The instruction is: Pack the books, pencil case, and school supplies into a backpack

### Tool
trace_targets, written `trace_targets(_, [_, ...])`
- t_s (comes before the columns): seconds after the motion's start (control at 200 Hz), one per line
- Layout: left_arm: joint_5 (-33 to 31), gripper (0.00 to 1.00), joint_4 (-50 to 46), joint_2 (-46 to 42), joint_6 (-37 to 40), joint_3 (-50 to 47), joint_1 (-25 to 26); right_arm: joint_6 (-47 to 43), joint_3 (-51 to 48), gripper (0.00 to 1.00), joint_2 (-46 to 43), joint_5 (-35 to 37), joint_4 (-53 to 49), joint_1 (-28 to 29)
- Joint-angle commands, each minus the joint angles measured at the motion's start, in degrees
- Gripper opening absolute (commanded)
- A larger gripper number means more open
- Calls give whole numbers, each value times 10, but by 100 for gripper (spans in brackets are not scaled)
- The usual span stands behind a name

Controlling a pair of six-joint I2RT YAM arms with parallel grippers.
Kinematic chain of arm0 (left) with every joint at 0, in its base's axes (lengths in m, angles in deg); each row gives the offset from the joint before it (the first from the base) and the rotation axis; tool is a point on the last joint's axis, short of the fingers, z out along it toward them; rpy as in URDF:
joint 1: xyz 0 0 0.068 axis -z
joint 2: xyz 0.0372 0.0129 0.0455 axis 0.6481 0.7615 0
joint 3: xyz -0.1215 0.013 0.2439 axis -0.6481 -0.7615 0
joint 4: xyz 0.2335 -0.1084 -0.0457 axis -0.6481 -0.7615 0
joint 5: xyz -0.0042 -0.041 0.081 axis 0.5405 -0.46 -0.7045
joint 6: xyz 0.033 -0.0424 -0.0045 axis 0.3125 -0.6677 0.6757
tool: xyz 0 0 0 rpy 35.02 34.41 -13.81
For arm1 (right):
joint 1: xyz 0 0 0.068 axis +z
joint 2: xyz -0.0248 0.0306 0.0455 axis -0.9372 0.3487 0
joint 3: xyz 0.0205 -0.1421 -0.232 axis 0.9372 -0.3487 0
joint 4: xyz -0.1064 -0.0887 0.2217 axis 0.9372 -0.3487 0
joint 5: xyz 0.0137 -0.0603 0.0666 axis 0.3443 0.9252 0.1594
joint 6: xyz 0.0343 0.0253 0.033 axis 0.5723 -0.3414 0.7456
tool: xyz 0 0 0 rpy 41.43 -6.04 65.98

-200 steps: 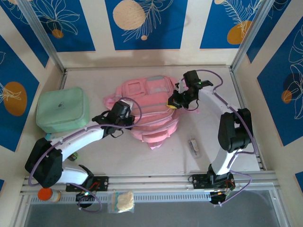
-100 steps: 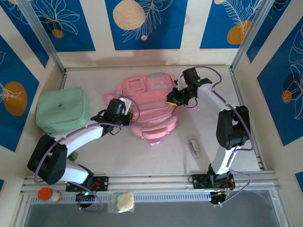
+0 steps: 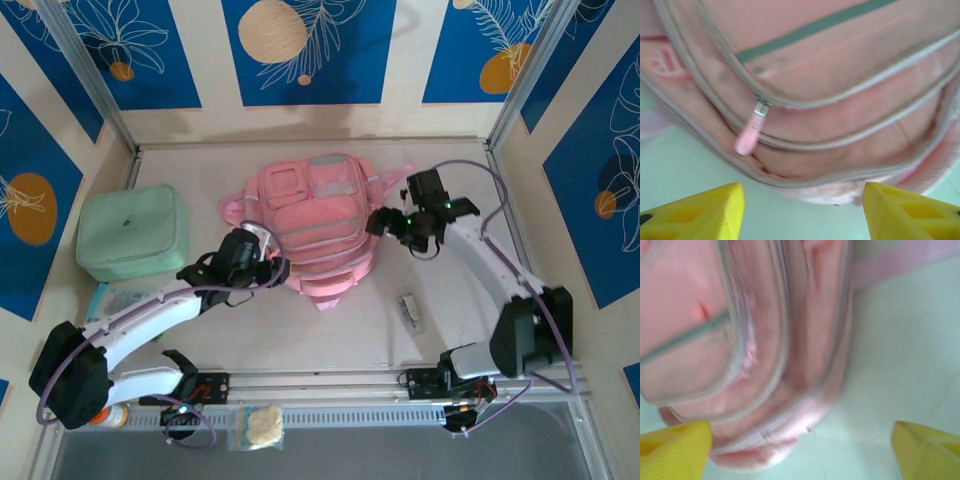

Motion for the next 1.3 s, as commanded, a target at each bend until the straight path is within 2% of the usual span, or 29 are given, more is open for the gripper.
trace_targets(0.0, [8, 66, 10, -12, -69, -16, 61, 61, -64, 99, -65, 47, -50, 10])
trace_targets(0.105, [-5, 68, 44, 3, -100, -17, 111, 103, -129, 100, -108, 47, -72, 18])
trace_targets(0.16, [-20, 72, 52, 13, -120, -15, 130, 128, -159, 100, -126, 52, -79, 22])
trace_targets(0.355, [-48, 78, 96, 58, -157, -3, 179, 165, -244, 100, -158, 32, -30, 34])
trace_targets(0.55, [-40, 81, 140, 79, -187, -3, 191, 155, -248, 100, -123, 83, -40, 41])
trace_targets(0.72, [-43, 87, 130, 92, -192, 7, 190, 140, -243, 99, -115, 110, -24, 35])
trace_targets(0.89, [-53, 99, 150, 86, -224, -19, 190, 124, -253, 99, -81, 98, 15, 16])
trace_targets(1.07, [-65, 99, 125, 74, -224, -17, 190, 127, -252, 99, -53, 101, 6, 31])
trace_targets(1.156, [-69, 100, 114, 70, -223, -14, 189, 148, -253, 99, -53, 83, -5, 54])
trace_targets(1.296, [-78, 100, 102, 68, -222, -14, 187, 192, -245, 99, -53, 69, -13, 135])
